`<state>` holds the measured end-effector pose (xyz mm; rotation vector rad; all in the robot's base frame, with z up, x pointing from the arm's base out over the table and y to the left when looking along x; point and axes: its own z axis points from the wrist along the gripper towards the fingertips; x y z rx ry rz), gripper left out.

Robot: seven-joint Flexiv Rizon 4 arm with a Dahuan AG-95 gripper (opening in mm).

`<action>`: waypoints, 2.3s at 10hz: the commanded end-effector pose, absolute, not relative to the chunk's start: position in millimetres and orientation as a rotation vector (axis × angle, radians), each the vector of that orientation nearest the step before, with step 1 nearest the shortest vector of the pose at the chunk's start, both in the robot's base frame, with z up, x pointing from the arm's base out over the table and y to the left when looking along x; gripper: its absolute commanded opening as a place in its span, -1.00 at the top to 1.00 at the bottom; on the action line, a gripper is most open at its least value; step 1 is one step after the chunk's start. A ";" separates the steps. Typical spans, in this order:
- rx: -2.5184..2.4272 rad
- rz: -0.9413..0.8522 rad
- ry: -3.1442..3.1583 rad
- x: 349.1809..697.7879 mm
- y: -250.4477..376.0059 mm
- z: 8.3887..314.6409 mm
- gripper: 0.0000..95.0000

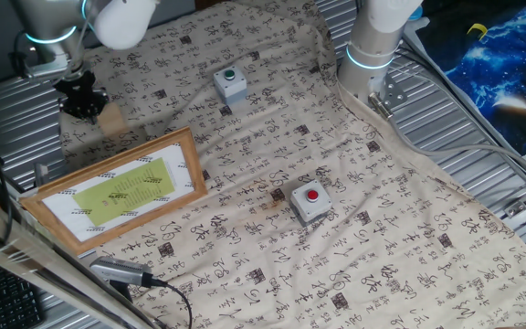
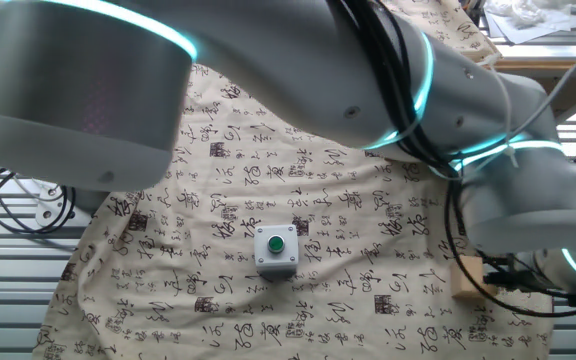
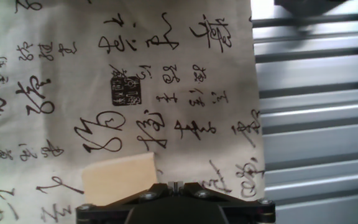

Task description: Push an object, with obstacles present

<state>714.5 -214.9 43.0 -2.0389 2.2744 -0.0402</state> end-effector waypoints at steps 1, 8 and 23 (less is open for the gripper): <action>-2.011 -0.033 2.297 705.4 -217.1 45.5 1.00; -1.929 -0.015 2.344 676.9 -212.7 40.5 1.00; -1.746 -0.036 2.464 603.6 -189.0 37.6 1.00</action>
